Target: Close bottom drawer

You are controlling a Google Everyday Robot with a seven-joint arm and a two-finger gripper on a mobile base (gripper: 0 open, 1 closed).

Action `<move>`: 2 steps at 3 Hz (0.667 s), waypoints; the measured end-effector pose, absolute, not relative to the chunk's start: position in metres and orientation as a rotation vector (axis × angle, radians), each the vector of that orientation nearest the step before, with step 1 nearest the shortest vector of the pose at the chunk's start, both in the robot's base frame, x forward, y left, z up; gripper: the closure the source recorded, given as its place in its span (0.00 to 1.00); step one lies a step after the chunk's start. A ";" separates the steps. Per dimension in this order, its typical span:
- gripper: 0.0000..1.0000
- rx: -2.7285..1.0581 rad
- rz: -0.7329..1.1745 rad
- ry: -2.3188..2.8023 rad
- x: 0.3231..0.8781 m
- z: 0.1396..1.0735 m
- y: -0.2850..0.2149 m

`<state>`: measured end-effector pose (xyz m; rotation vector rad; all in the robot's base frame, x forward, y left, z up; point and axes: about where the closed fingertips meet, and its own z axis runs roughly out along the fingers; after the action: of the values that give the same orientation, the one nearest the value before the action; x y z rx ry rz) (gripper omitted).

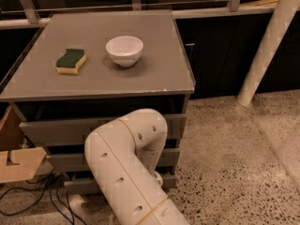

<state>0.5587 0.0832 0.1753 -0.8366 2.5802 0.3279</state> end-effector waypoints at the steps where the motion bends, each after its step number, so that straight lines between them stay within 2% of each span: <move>1: 1.00 -0.866 0.330 2.536 0.563 0.176 0.087; 2: 1.00 -0.889 0.322 2.489 0.570 0.178 0.092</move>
Offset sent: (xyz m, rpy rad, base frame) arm 0.0200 0.0122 0.0075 0.0182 -0.1250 0.0720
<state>0.5697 0.0916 0.1782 -0.8891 2.4892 0.3216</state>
